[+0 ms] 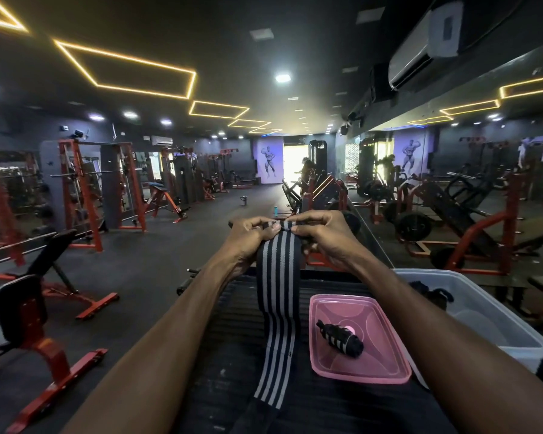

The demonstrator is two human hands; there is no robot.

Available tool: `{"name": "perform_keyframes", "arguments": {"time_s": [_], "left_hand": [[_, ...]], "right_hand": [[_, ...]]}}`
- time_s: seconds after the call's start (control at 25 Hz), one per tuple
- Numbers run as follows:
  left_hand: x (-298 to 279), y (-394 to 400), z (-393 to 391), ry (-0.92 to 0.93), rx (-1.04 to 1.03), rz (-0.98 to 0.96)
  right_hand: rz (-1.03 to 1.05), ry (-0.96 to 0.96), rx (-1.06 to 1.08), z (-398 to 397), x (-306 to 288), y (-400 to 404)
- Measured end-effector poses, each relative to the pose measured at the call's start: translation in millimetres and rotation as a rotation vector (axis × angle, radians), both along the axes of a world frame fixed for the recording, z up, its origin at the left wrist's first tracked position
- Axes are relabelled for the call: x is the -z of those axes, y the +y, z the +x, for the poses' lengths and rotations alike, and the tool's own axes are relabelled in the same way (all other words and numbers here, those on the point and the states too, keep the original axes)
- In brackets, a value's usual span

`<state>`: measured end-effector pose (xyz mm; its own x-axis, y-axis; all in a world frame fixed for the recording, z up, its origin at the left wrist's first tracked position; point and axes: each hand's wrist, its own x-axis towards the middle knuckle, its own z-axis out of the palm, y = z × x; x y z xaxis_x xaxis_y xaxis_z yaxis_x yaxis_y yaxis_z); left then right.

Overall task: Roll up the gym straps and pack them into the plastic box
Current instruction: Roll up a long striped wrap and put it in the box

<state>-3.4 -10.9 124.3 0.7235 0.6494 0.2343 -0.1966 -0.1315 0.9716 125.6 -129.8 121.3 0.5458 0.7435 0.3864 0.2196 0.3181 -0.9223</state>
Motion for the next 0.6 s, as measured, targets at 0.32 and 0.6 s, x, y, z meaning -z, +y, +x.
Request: {"name": "perform_keyframes", "arguments": {"time_s": [0.32, 0.6], "left_hand": [[12, 5, 6, 0.003, 0.001, -0.018], [19, 12, 3, 0.052, -0.075, 0.108]], "right_hand": [[-0.048, -0.226, 0.109, 4, 7, 6], [0.048, -0.188, 0.294, 14, 18, 5]]}}
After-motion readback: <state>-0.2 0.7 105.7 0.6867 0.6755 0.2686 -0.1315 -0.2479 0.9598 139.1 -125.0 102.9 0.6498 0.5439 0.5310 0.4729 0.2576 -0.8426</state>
